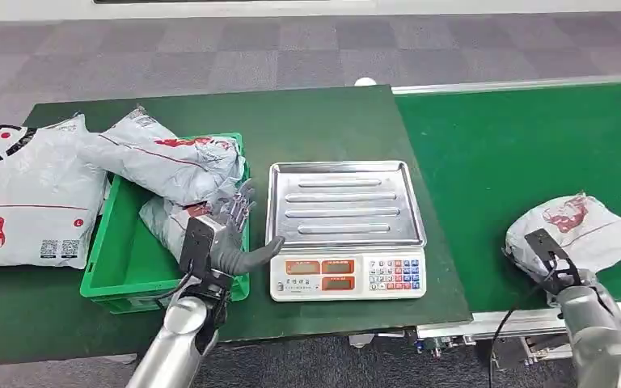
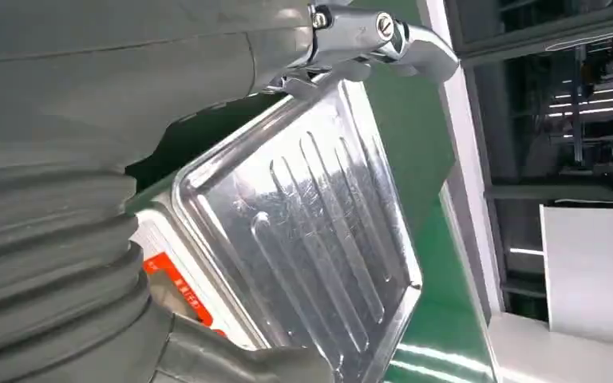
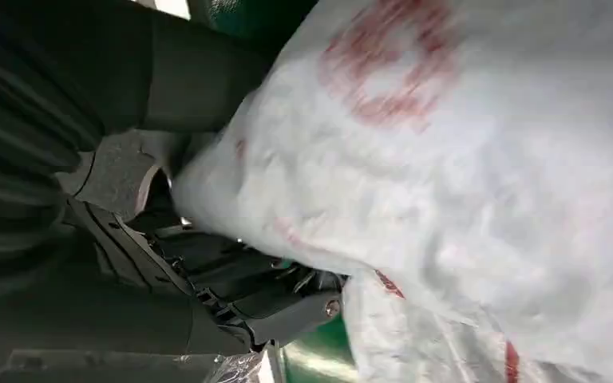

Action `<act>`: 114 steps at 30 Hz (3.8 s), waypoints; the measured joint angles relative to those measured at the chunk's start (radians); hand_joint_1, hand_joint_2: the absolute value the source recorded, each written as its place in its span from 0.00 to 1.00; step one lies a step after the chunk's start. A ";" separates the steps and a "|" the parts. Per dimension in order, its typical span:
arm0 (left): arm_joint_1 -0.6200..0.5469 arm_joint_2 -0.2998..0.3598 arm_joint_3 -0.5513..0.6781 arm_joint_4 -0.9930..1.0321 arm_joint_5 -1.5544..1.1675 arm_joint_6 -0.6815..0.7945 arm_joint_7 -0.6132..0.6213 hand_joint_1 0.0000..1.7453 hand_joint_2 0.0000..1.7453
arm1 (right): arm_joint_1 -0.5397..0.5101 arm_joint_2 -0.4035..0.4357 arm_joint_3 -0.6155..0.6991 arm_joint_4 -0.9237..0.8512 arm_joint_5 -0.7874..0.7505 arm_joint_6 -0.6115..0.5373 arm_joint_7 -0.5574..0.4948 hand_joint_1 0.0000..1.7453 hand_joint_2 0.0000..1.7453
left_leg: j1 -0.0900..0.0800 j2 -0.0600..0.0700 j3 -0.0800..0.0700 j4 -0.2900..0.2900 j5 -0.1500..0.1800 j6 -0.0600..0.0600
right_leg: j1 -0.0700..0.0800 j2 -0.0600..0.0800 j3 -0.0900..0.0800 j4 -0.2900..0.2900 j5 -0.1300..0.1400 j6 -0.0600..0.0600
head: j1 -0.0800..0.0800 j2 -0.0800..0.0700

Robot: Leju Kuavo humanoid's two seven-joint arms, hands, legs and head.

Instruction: Moved the parcel from conveyor to table for the left to box.

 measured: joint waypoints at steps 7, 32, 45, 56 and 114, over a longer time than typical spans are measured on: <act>0.002 0.001 0.006 -0.002 -0.003 0.000 0.001 0.00 1.00 | -0.013 0.021 0.000 0.000 0.015 0.004 -0.003 1.00 1.00 | 0.000 -0.002 -0.001 0.000 0.000 0.000 | 0.000 -0.002 0.000 0.000 -0.001 0.000 | 0.000 0.000; 0.028 0.000 0.031 -0.039 -0.040 0.029 0.003 0.00 1.00 | -0.046 0.172 0.195 -0.312 -0.067 -0.324 -0.250 1.00 1.00 | 0.000 -0.005 -0.002 0.000 0.000 -0.001 | 0.000 -0.005 -0.001 0.001 -0.002 0.000 | 0.000 0.000; 0.017 -0.008 0.031 -0.021 -0.057 0.032 -0.018 0.00 1.00 | 0.011 0.198 0.286 -0.506 -0.083 -0.405 -0.264 1.00 1.00 | 0.000 -0.005 -0.002 0.000 0.000 -0.001 | 0.000 -0.005 -0.001 0.001 -0.002 -0.001 | 0.000 0.000; -0.047 -0.032 0.031 0.064 -0.051 0.032 -0.042 0.00 1.00 | 0.141 0.285 0.560 -0.744 -0.010 -0.411 -0.265 1.00 1.00 | 0.001 -0.005 -0.002 0.000 0.001 -0.001 | 0.001 -0.004 -0.002 0.001 -0.003 -0.002 | 0.000 0.000; -0.065 -0.029 0.031 0.144 -0.020 0.019 -0.088 1.00 1.00 | 0.438 0.292 0.961 -1.179 -0.172 -0.402 -0.260 0.00 1.00 | 0.001 -0.005 -0.002 0.000 -0.002 -0.003 | 0.001 -0.004 -0.002 0.001 -0.006 -0.003 | 0.000 0.000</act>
